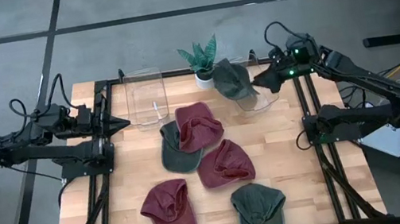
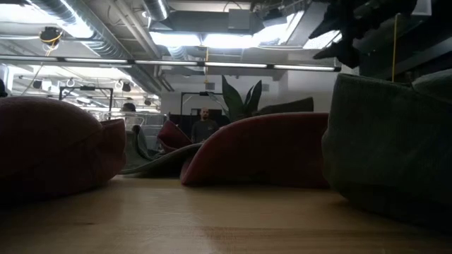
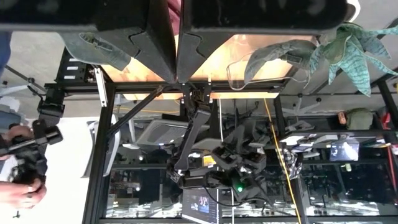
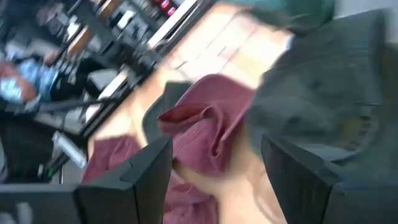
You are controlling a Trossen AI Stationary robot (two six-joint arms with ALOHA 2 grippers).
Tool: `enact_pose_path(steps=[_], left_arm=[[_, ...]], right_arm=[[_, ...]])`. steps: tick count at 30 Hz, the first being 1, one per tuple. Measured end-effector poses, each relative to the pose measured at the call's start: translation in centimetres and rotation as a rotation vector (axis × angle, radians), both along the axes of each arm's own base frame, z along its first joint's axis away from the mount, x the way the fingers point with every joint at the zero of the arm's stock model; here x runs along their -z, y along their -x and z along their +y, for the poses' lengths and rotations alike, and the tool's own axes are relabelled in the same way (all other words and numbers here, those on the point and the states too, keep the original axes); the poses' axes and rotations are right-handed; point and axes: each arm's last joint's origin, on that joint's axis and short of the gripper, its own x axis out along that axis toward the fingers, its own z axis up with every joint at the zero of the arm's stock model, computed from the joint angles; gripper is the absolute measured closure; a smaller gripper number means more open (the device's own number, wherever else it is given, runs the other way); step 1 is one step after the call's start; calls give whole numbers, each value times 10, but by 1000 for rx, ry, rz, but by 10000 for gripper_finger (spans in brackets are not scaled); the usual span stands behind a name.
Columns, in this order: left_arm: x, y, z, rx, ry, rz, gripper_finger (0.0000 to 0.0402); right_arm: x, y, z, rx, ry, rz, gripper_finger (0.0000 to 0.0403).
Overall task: Pick & Place hat
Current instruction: Put the bottom gray cap into the right bin
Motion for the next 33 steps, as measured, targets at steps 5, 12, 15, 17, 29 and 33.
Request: enact_pose_path(steps=[5,12,15,17,29,33], left_arm=[[0,0,0,0,0,0,393],[0,0,0,0,0,0,393],[0,0,0,0,0,0,391],[0,0,0,0,0,0,389],[0,0,0,0,0,0,389],[0,0,0,0,0,0,390]], right_arm=[[1,-13,20,-158,114,20,158],[3,-27,45,-251,244,70,158],[8,-34,57,-286,210,99,158],[12,-40,64,-313,164,118,158],[33,-67,107,-462,20,223,158],[40,-72,123,-507,-18,262,158]])
